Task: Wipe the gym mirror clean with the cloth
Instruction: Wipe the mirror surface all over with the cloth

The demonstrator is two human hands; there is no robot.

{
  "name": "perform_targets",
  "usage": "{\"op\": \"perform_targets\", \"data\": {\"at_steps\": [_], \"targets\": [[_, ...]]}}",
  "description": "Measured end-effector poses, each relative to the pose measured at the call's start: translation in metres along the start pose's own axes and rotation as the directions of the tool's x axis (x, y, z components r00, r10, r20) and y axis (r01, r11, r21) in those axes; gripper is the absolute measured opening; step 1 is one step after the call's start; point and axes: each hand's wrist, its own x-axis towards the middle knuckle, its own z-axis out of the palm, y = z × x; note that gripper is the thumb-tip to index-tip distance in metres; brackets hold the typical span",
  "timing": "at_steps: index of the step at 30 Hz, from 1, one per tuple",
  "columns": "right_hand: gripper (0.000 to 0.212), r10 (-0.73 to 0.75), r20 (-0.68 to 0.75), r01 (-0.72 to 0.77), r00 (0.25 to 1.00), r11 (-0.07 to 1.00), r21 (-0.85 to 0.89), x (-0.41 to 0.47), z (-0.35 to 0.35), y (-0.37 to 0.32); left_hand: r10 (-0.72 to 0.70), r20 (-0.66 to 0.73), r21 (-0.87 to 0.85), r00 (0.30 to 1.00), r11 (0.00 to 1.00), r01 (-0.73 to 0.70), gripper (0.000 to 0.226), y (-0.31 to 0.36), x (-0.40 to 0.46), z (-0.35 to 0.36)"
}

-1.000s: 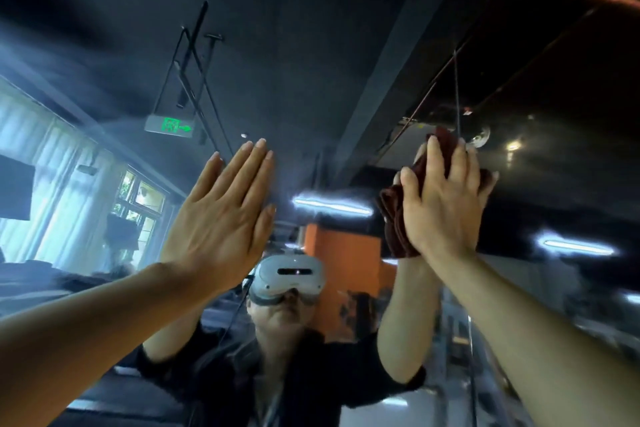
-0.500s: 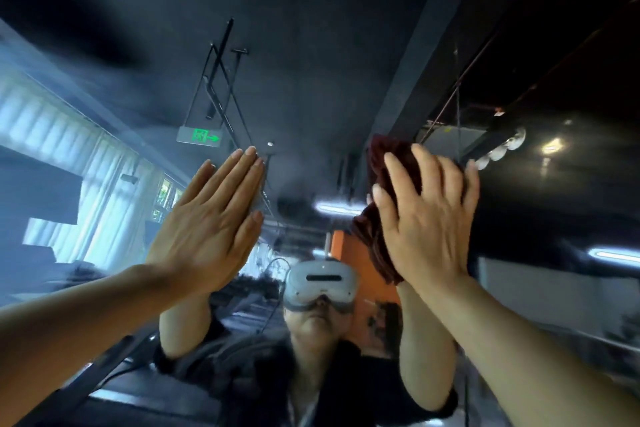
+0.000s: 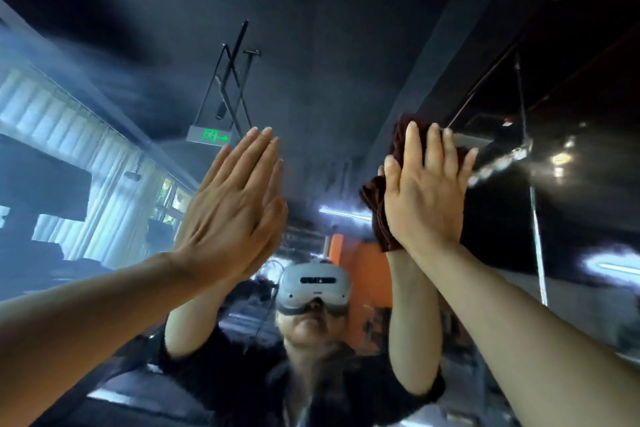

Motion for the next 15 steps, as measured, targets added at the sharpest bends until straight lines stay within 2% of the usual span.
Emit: {"op": "perform_targets", "data": {"at_steps": [4, 8, 12, 15], "targets": [[0.067, -0.071, 0.026, 0.071, 0.997, 0.997, -0.022, -0.003, 0.012, -0.086, -0.001, -0.009, 0.045, 1.000, 0.999, 0.001, 0.062, -0.062, -0.013, -0.017], [0.068, -0.103, 0.052, 0.104, 0.993, 0.994, -0.022, -0.002, 0.023, -0.179, 0.045, 0.068, 0.093, 0.997, 0.994, -0.051, 0.063, -0.128, -0.034, -0.032], [0.063, -0.152, 0.061, 0.153, 0.986, 0.988, -0.017, -0.003, 0.034, -0.256, 0.028, 0.082, 0.058, 0.996, 0.998, -0.033, 0.064, -0.175, -0.050, -0.047], [0.059, -0.175, 0.111, 0.177, 0.978, 0.984, -0.009, -0.005, 0.037, -0.286, 0.039, 0.057, 0.016, 0.998, 0.999, -0.040, 0.065, -0.188, -0.056, -0.048]]}}
